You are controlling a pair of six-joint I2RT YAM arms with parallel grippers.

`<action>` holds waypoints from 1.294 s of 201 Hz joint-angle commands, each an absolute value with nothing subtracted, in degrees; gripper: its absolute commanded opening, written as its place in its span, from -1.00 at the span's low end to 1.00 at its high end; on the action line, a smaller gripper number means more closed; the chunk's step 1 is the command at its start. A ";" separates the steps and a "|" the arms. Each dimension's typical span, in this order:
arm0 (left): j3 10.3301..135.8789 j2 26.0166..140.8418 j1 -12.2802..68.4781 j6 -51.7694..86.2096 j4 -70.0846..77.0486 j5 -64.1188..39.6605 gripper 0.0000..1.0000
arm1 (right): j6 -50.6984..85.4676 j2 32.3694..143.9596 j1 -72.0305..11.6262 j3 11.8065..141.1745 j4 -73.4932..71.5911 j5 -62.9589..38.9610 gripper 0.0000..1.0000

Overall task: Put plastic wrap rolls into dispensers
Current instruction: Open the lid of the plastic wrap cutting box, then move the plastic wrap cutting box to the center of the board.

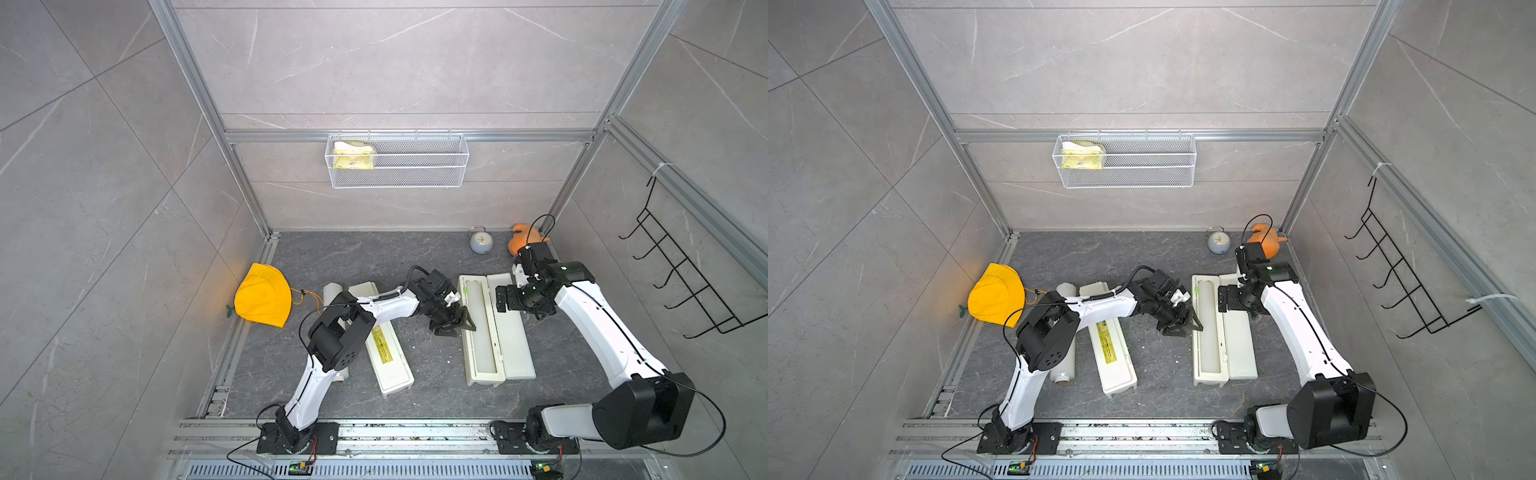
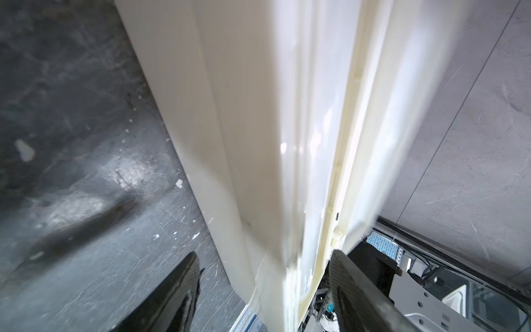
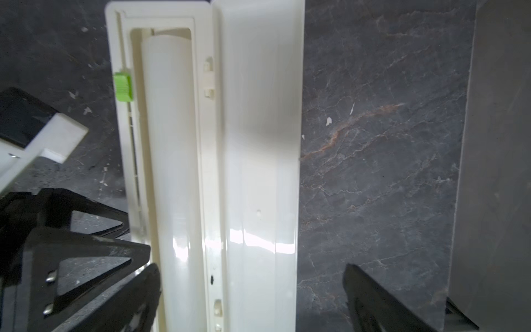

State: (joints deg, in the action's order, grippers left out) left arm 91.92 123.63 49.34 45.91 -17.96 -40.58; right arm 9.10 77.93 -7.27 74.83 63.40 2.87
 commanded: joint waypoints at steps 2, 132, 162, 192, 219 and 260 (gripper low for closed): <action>94.24 115.22 47.70 42.37 -24.07 -36.85 0.48 | 8.75 74.71 -8.90 76.38 63.68 -3.00 0.99; 59.78 70.66 38.30 46.06 -42.14 -10.01 0.56 | 21.30 82.91 -38.53 73.72 43.73 -10.01 0.99; 53.93 67.30 36.84 46.58 -43.75 -9.66 0.57 | 25.31 86.64 -44.12 71.91 36.00 -13.62 0.99; 47.29 66.10 34.57 46.81 -39.04 -12.97 0.57 | 27.10 90.47 -47.39 72.03 32.46 -14.65 1.00; 42.37 67.33 32.27 46.32 -31.30 -18.13 0.55 | 28.68 92.47 -48.25 70.67 28.54 -17.43 0.99; 40.88 73.43 32.25 46.94 -17.36 -25.24 0.49 | 30.62 94.21 -48.52 67.47 24.95 -18.77 1.00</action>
